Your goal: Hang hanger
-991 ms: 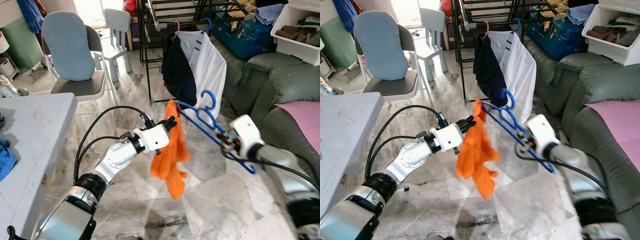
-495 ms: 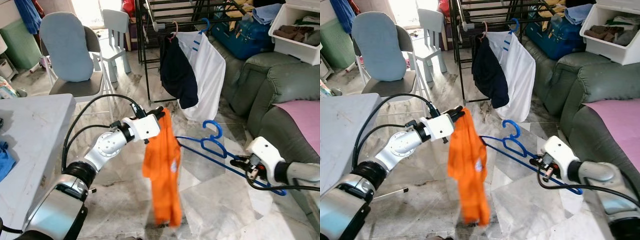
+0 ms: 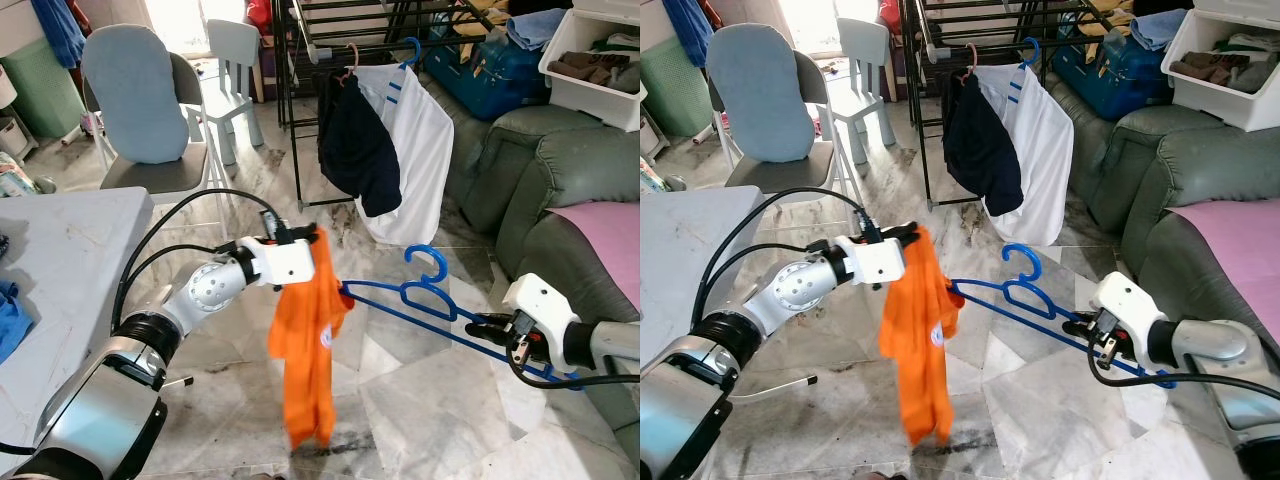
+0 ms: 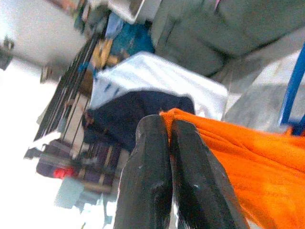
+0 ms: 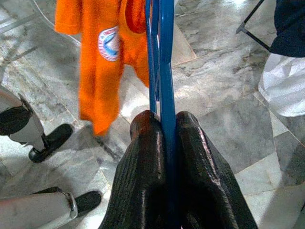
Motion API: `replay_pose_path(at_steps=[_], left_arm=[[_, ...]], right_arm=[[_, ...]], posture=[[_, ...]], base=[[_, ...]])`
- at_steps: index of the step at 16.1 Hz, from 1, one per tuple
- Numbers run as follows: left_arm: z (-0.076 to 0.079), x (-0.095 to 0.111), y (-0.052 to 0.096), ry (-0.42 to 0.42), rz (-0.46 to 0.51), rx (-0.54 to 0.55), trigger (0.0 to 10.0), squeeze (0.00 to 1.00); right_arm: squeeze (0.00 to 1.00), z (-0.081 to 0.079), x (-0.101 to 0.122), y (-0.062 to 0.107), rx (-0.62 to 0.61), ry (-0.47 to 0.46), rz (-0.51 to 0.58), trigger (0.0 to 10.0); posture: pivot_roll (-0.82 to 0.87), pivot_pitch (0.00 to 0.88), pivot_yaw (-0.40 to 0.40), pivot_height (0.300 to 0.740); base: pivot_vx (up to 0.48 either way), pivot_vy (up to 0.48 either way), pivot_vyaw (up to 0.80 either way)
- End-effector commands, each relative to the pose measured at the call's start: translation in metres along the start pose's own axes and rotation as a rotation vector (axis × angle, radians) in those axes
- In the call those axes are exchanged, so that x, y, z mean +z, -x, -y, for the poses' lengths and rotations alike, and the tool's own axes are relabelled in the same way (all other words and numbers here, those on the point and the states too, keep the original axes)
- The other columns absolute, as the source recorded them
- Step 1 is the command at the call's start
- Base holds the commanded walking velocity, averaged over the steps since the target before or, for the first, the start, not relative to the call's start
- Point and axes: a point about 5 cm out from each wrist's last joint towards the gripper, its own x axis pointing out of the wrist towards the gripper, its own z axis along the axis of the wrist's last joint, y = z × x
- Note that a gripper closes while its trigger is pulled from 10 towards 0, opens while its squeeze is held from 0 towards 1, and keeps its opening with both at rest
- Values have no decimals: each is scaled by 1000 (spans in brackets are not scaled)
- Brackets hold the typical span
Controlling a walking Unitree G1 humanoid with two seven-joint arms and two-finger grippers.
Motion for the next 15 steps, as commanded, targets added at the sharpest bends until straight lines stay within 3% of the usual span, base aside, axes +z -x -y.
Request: replay_pose_path(at_steps=[1,5,8,9,10,12,13,14,15], left_arm=[[-10,-5,2,-36,-37,23,10000,0],[-6,-10,7,-63,-52,-4,10000,0],[-26,-1,3,37,8,121,10000,0],[-30,2,2,75,31,155,10000,0],[-32,5,1,59,54,158,10000,0],[-38,8,-1,95,72,203,10000,0],[-43,9,0,93,78,227,10000,0],[-45,8,0,117,73,240,10000,0],[-41,7,-1,128,60,213,10000,0]], right_arm=[[0,2,4,7,6,17,16,10000],[0,-3,5,9,50,27,12,10000],[0,16,-6,1,-164,62,-63,10000],[0,14,-7,-2,-154,55,-67,10000],[0,4,-7,-5,-84,59,-58,10000],[0,-11,-19,-7,21,93,-131,10000],[0,-4,-27,-10,-52,84,-165,10000],[0,-8,-28,-10,-12,87,-153,10000],[0,-10,-18,-12,-20,88,-72,10000]], posture=[[-205,0,50,740],[-201,0,56,740],[-201,0,57,740],[-201,0,57,740],[-196,0,55,740],[-195,0,54,740],[-196,0,54,740],[-196,0,54,740],[-196,0,55,740]], base=[[0,0,0],[0,0,0],[0,0,0],[0,0,0],[0,0,0],[0,0,0],[0,0,0],[0,0,0],[0,0,0]])
